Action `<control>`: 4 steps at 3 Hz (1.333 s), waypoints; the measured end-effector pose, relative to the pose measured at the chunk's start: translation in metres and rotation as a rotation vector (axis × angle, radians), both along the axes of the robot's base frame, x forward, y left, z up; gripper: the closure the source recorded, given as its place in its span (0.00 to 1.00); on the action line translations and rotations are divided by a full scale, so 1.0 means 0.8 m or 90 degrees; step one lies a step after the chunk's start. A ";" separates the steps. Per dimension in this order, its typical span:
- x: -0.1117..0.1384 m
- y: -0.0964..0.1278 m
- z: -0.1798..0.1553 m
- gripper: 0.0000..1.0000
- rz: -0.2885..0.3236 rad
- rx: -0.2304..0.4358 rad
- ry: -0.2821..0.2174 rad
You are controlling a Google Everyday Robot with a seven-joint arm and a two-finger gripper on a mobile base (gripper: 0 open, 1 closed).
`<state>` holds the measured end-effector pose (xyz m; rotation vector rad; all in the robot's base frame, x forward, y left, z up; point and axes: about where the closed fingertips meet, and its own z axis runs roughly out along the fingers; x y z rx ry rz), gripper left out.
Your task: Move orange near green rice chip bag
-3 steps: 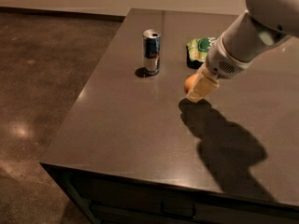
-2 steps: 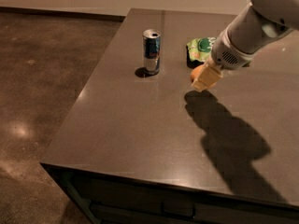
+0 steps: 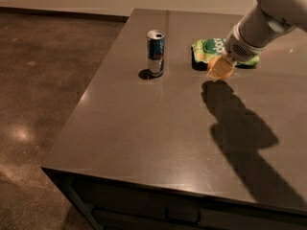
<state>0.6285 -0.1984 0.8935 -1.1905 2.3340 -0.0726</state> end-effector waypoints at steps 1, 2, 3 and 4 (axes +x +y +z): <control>0.023 -0.023 -0.008 1.00 -0.026 -0.003 -0.001; 0.038 -0.038 -0.018 1.00 -0.037 0.008 0.011; 0.048 -0.045 -0.026 0.84 -0.039 0.025 0.021; 0.054 -0.048 -0.030 0.61 -0.044 0.034 0.017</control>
Offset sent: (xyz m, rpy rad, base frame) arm 0.0453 -0.0463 -0.0196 0.0374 0.0339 -0.0846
